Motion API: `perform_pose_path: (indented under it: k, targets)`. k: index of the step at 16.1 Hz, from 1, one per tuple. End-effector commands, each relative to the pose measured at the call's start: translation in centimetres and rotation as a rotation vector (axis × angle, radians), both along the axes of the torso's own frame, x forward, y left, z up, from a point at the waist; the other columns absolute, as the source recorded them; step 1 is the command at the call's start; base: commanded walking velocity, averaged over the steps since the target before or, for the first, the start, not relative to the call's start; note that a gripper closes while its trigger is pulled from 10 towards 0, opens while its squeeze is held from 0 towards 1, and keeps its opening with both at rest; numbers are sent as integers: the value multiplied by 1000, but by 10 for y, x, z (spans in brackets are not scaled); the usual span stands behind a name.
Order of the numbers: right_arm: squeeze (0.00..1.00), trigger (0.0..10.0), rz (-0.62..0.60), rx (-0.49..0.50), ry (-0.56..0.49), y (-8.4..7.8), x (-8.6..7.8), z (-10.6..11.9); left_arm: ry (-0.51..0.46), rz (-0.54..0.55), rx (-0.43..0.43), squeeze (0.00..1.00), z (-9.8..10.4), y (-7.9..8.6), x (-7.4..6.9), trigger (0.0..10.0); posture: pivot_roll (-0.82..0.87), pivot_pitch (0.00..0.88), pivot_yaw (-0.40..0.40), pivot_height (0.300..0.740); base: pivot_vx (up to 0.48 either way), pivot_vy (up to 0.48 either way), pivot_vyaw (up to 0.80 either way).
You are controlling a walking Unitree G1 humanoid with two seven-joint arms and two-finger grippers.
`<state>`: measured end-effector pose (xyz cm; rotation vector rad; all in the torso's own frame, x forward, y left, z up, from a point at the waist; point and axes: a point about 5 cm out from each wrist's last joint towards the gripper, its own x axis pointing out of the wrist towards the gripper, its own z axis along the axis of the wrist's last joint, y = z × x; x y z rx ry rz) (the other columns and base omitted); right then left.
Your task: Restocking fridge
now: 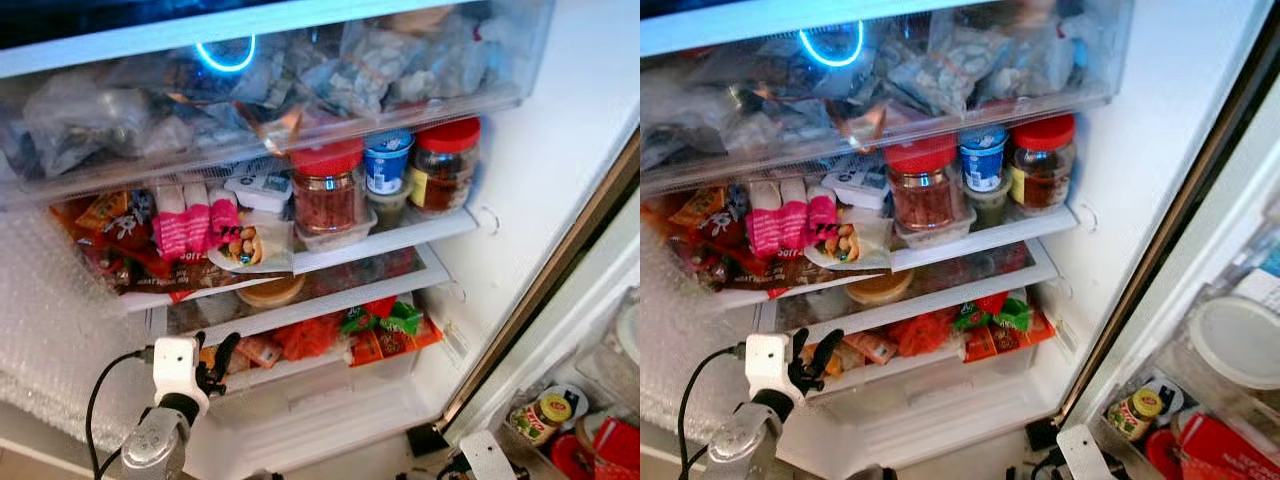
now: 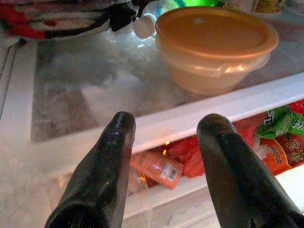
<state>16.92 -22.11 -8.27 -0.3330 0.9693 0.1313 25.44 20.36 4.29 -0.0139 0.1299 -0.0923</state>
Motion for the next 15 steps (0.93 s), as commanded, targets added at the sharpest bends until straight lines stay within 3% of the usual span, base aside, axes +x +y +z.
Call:
perform_pose_path:
  k: [1, 8, 15]
  targets:
    - [0, 10000, 22, 60, 96, 27, -21, -14, 17, 16, 35, 0, -5, 5, -2, 10000, -119, 61, 129, 652, -281, 0, 0]
    - [0, 10000, 44, 47, 108, 23, -26, -16, 72, 73, 24, 0, -24, 11, -14, 10000, -105, 34, 111, 652, -273, 0, 0]
    - [0, 10000, 56, 56, 114, 27, -30, -17, 189, 95, 24, 0, -51, 17, -27, 10000, -102, 14, 123, 652, -271, 0, 0]
